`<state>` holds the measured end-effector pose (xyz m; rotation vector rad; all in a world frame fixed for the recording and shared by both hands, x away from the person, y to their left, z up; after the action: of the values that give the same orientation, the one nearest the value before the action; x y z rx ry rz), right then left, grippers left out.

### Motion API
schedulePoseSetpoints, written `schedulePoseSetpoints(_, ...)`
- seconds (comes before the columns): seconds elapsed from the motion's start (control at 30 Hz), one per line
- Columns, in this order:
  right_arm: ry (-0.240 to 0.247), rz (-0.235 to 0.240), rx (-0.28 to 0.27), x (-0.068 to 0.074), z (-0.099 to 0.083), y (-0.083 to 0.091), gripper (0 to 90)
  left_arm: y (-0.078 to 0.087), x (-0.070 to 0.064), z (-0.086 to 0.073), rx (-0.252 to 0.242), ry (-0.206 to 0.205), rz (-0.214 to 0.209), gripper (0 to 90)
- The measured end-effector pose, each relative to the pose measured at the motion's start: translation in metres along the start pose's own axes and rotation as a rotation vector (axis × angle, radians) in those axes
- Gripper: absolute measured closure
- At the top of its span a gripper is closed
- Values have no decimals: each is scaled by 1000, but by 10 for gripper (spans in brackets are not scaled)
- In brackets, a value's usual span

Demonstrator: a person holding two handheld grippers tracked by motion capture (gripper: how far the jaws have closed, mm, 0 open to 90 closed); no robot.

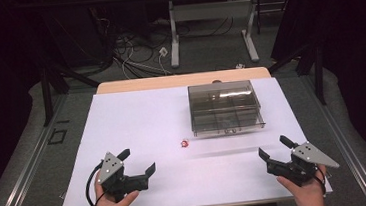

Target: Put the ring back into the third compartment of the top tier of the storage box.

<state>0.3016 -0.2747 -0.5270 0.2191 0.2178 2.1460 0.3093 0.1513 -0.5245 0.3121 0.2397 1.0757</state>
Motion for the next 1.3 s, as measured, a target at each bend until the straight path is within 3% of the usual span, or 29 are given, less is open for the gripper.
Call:
schedulePoseSetpoints(0.23, 10, 28, 25, 1, -6, -2, 149, -4, -3, 3, 5, 20, -6, 7)
schedulePoseSetpoints(0.43, 28, 41, 27, 3, -4, -2, 150, -6, -12, 5, 14, 9, -21, 7)
schedulePoseSetpoints(0.73, -5, 26, 20, -1, -4, -1, 149, -13, -20, 13, 30, 0, -37, 7)
schedulePoseSetpoints(1.3, -24, 23, 23, -3, -5, -3, 150, -54, -37, 39, 75, -14, -76, 9)
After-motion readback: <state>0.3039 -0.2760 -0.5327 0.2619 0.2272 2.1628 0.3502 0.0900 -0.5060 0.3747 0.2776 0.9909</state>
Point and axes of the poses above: each handheld gripper's, and its own axes: y roughly backward along the jaws, z roughly out of its top, x roughly to its left, the point moved 6 cm from there along -y, roughly forward along the jaws, and after that the axes turned 11 degrees about z, right-handed, at the moved point
